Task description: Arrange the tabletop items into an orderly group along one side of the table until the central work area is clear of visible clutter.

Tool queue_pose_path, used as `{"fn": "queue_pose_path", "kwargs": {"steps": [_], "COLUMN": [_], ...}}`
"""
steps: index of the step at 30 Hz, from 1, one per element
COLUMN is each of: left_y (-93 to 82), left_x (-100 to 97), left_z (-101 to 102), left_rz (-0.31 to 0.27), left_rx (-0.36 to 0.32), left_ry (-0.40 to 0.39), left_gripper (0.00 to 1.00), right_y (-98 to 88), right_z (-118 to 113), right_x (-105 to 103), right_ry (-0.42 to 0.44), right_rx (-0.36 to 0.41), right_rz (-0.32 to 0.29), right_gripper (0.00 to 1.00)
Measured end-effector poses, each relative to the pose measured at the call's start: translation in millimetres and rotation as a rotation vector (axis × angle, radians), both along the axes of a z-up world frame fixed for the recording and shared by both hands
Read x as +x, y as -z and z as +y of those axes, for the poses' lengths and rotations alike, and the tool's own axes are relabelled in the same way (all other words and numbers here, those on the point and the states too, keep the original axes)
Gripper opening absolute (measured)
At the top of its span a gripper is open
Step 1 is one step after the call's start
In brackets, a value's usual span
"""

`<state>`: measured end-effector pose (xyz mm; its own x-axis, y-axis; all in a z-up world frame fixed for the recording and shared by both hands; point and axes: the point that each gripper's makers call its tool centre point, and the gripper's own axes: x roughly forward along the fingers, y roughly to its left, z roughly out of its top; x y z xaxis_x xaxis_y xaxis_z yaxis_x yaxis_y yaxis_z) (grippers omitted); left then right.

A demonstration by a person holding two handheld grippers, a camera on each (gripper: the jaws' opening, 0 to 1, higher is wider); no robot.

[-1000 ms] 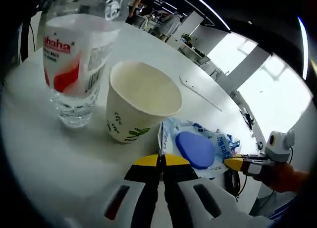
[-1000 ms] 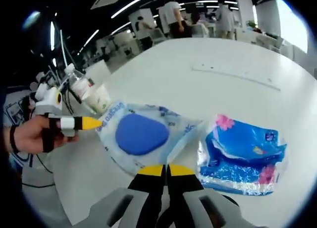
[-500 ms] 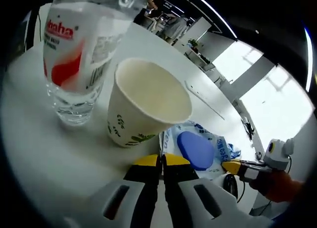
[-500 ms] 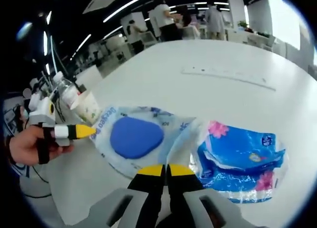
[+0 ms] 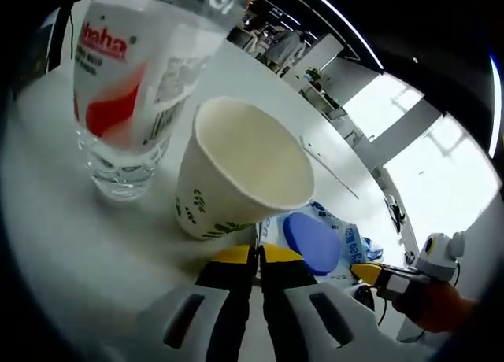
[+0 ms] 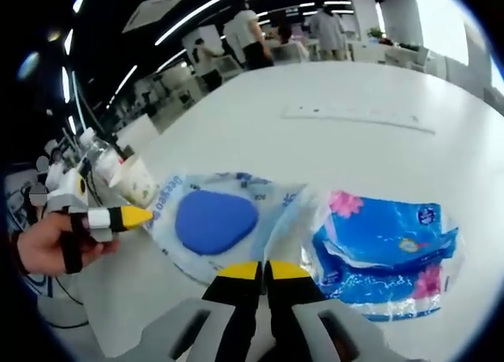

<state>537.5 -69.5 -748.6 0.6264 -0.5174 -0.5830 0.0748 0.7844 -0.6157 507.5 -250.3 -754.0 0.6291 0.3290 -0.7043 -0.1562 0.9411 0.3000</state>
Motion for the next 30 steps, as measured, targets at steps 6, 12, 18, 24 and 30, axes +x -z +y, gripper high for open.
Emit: {"fn": "queue_pose_path", "kwargs": {"steps": [6, 12, 18, 24, 30], "left_y": [-1.1, -2.4, -5.3, -0.5, 6.3], "left_x": [0.6, -4.9, -15.7, -41.9, -61.6], "left_z": [4, 13, 17, 14, -2], "left_rz": [0.008, 0.013, 0.011, 0.000, 0.002], "left_rx": [-0.011, -0.011, -0.012, 0.048, 0.053], "left_ry": [-0.023, -0.031, -0.035, 0.036, 0.082], "left_gripper": [0.02, 0.09, 0.09, 0.09, 0.09], "right_y": [0.7, 0.5, -2.1, -8.5, -14.5], "right_z": [-1, -3, -3, -6, -12], "right_x": [-4, -8, -16, -25, -36], "right_ry": [0.016, 0.025, 0.032, 0.054, 0.062], "right_rx": [0.006, 0.013, 0.018, 0.033, 0.033], "right_rz": [0.007, 0.018, 0.021, 0.012, -0.001], "right_gripper": [0.04, 0.09, 0.12, 0.13, 0.14]}}
